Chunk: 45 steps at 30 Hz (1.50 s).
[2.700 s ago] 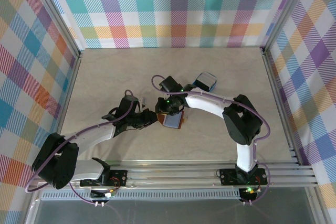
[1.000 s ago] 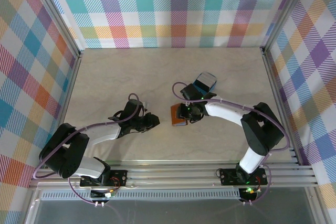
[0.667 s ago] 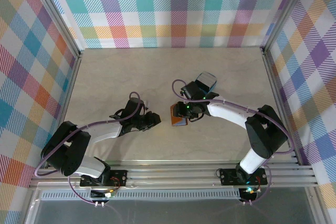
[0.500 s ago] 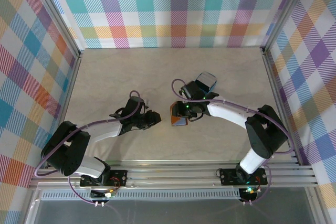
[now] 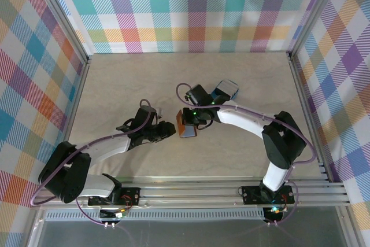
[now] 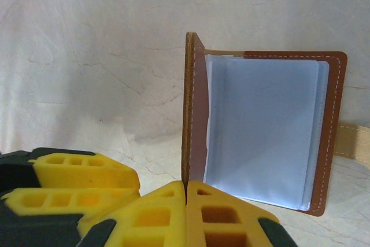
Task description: Put the credit cards into the card holder
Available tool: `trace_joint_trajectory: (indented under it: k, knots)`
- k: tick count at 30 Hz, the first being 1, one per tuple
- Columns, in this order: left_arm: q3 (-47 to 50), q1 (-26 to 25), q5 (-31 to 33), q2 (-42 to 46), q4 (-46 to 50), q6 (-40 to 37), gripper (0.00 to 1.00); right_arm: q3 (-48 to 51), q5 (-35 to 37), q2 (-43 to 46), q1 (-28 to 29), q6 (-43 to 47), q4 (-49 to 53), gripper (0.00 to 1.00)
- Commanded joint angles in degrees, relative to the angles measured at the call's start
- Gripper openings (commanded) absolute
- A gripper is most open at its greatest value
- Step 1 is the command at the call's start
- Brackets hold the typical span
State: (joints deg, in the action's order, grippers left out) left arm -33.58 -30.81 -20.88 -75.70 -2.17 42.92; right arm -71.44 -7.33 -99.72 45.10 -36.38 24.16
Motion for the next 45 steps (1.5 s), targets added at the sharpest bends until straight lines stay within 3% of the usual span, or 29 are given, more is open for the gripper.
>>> trace_joint_trajectory:
  k: [1,14,19,34,38,45]
  knots:
    - [0.9,1.1,0.5,1.8,2.5,-1.6,0.29,-2.0,2.8,-1.2,0.9,0.2,4.3,0.00]
    - [1.2,1.5,-0.5,6.0,6.1,-2.7,0.32,-8.3,25.9,-0.3,5.5,-1.3,23.2,0.00]
    - [0.9,1.5,0.3,6.3,6.8,-3.4,0.32,-11.4,29.4,-3.3,7.5,-1.4,26.6,0.00]
    - [1.9,1.8,2.2,9.5,8.9,-1.4,0.32,-21.1,27.1,-14.1,9.8,-0.7,28.7,0.00]
    - [1.7,2.0,1.2,8.9,9.5,-1.7,0.32,-20.6,23.2,-13.4,9.7,-1.0,25.6,0.21]
    - [2.9,2.2,0.9,9.1,8.4,-1.3,0.32,-17.0,11.5,-12.7,7.7,-3.4,15.9,0.26]
